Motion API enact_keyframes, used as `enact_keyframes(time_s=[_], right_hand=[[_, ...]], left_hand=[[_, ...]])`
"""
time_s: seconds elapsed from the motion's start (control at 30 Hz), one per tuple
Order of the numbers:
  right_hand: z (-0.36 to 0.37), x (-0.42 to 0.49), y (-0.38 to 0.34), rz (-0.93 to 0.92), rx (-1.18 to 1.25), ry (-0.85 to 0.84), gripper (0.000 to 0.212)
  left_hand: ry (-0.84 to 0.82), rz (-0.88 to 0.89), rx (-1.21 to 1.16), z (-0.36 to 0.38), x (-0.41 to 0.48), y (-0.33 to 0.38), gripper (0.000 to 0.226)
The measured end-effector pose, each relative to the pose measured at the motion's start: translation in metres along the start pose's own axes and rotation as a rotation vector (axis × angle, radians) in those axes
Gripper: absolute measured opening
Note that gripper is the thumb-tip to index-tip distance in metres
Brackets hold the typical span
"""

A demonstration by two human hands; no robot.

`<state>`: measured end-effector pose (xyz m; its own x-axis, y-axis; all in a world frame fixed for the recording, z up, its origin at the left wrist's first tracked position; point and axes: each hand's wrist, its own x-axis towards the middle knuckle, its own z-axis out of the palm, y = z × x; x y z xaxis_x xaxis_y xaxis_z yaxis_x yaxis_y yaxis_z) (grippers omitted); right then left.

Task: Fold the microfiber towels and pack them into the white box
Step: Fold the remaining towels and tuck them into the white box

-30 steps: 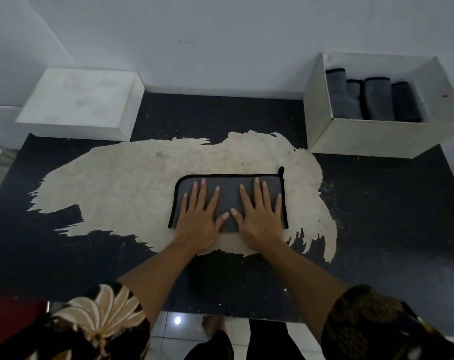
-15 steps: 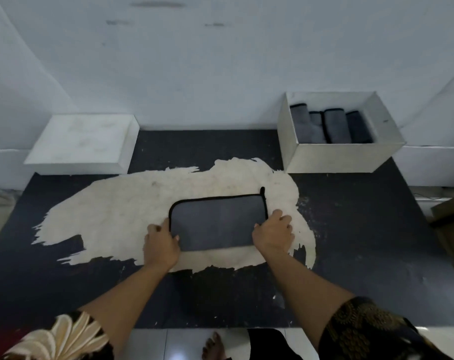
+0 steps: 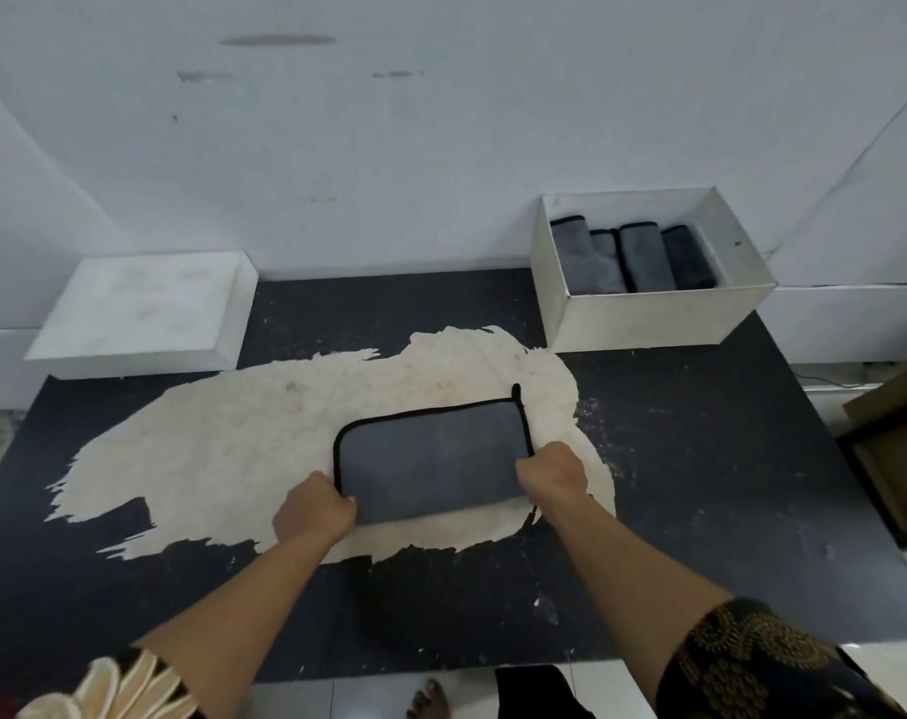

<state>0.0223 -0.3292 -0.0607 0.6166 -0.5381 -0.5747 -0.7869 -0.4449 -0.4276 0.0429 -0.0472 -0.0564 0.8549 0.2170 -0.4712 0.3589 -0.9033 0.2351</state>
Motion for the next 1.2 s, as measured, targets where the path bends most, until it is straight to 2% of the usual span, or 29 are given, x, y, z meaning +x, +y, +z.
enact_keyframes(time_s=[0.1,0.13,0.2,0.3,0.4,0.47,0.53,0.6,0.7,0.83,0.9,1.0,1.1,1.2], right_hand=[[0.001,0.001,0.004,-0.031,-0.016,0.010,0.007],[0.001,0.001,0.003,-0.059,-0.010,0.020,0.005],[0.003,-0.005,-0.003,-0.134,0.044,0.067,0.006],[0.005,-0.025,-0.016,-0.266,0.112,0.152,0.016],[0.010,-0.047,-0.035,-0.492,0.118,0.151,0.022],[0.018,-0.060,-0.049,-0.615,0.094,0.109,0.027],[0.030,-0.070,-0.059,-0.695,0.052,0.063,0.030],[0.043,-0.077,-0.064,-0.764,0.009,0.003,0.033],[0.060,-0.085,-0.066,-0.884,-0.050,-0.040,0.034],[0.084,-0.096,-0.066,-0.995,-0.156,-0.055,0.017],[0.097,-0.099,-0.067,-1.006,-0.197,-0.071,0.016],[0.115,-0.100,-0.067,-0.992,-0.287,-0.119,0.023],[0.124,-0.098,-0.061,-0.967,-0.433,-0.236,0.042],[0.127,-0.096,-0.049,-0.965,-0.543,-0.279,0.056]], left_hand=[[0.260,0.217,0.054,0.007,-0.007,0.026,0.038],[0.245,0.308,-0.017,0.008,-0.009,0.041,0.041],[0.080,0.404,-0.221,0.009,-0.010,0.072,0.042],[-0.254,0.283,-0.590,0.007,-0.013,0.116,0.039],[-0.521,0.042,-0.917,-0.003,-0.013,0.143,0.054],[-0.577,-0.036,-1.016,-0.013,-0.009,0.147,0.055],[-0.546,-0.110,-1.061,-0.019,-0.003,0.143,0.042],[-0.428,-0.172,-1.048,-0.021,0.007,0.130,0.031],[-0.237,-0.193,-1.001,-0.020,0.021,0.101,0.028],[-0.099,-0.128,-0.892,-0.016,0.031,0.058,0.024],[-0.059,-0.069,-0.807,-0.015,0.035,0.041,0.023],[-0.029,-0.007,-0.662,-0.014,0.043,0.022,0.030],[-0.037,0.005,-0.584,-0.013,0.051,0.011,0.038],[-0.035,0.018,-0.546,-0.010,0.053,0.006,0.034]])
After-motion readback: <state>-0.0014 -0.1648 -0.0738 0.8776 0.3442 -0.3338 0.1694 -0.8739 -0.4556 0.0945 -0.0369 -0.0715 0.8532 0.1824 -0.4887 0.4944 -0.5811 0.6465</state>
